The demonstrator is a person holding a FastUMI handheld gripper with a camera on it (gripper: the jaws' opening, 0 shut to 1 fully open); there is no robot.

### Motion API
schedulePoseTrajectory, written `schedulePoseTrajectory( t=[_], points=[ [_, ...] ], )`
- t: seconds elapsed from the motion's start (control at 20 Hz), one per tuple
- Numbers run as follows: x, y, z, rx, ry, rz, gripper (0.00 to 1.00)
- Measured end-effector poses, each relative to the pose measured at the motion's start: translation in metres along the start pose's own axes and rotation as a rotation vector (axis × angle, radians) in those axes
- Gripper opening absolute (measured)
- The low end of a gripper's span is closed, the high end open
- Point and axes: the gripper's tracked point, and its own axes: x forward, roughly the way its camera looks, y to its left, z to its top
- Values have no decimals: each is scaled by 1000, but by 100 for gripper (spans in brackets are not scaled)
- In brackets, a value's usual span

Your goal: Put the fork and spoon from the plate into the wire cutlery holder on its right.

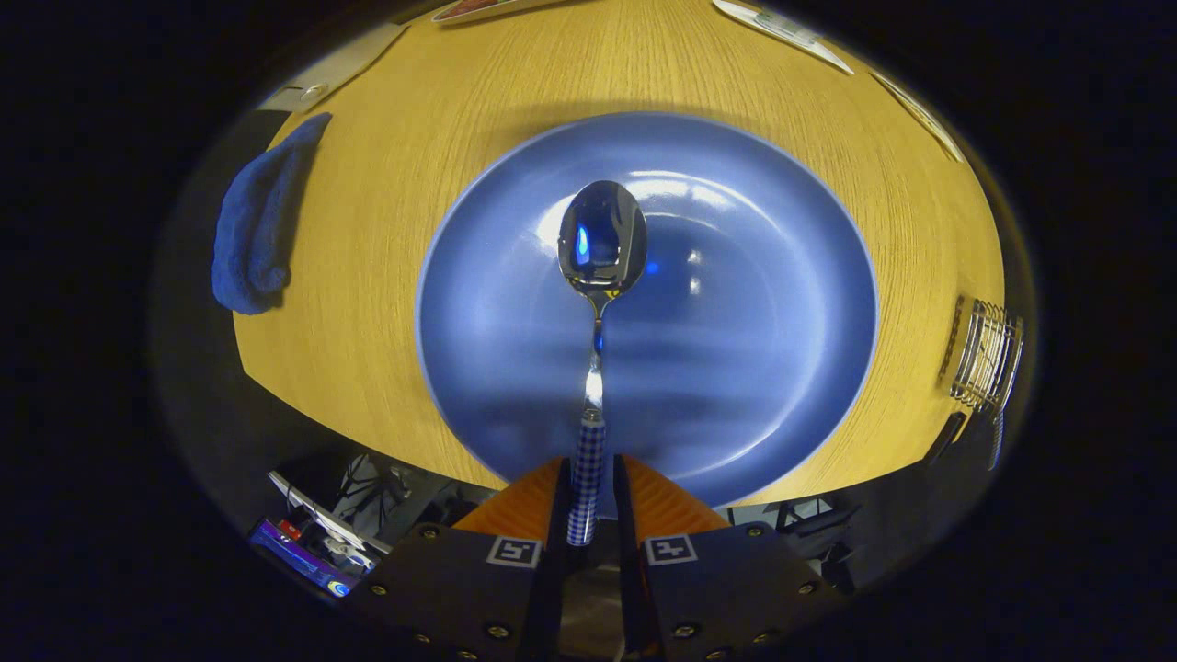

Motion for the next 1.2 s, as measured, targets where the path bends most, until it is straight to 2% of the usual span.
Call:
schedulePoseTrajectory(
  t=[0.05,0.15,0.25,0.5,0.65,1.2],
  points=[
    [3,-7,-2,-38,12,-17,10],
    [-1,-10,0,-86,0,-21,10],
    [-8,-15,-1,-140,3,-40,1],
    [-41,-32,-21,-179,67,6,1],
    [-63,-64,-28,-186,80,-17,1],
    [-112,-156,-68,-59,105,-10,1]
  ],
)
